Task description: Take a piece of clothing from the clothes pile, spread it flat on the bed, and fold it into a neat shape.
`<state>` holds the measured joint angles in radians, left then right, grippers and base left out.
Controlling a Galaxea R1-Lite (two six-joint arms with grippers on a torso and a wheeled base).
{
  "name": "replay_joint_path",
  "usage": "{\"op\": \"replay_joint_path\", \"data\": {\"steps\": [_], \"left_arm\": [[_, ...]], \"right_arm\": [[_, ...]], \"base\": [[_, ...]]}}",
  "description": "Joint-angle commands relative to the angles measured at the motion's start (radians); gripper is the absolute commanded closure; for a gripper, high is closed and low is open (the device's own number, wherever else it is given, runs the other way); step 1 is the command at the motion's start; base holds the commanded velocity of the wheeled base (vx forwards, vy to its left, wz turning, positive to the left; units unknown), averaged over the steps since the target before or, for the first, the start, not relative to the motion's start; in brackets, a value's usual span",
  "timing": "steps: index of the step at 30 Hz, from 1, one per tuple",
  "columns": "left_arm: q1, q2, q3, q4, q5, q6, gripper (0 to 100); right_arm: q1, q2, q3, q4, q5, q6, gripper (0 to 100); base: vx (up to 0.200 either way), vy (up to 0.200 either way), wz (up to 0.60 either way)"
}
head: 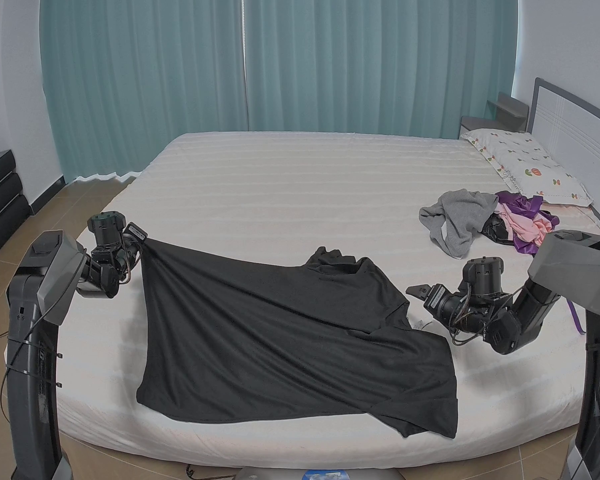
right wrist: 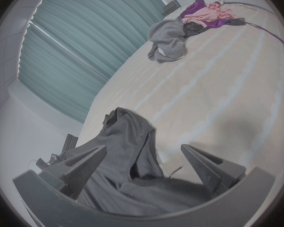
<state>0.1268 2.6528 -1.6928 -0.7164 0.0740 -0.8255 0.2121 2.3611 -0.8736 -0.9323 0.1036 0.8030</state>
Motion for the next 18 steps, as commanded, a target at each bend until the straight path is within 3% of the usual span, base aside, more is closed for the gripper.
{"op": "replay_joint_path", "data": {"steps": [1,10,18], "left_arm": [[0.014,-0.014,-0.008,0.029,-0.002,-0.001,100],[0.005,-0.005,-0.010,0.081,-0.005,-0.003,100],[-0.004,-0.005,-0.004,0.084,-0.005,-0.003,100]], "right_arm": [[0.023,0.109,-0.225,0.152,0.001,-0.002,0],[0.046,0.222,-0.462,0.346,-0.001,-0.007,0],[0.049,0.274,-0.544,0.391,-0.007,-0.033,0]], "base": [[0.000,0.000,0.00],[0.000,0.000,0.00],[0.000,0.000,0.00]]}}
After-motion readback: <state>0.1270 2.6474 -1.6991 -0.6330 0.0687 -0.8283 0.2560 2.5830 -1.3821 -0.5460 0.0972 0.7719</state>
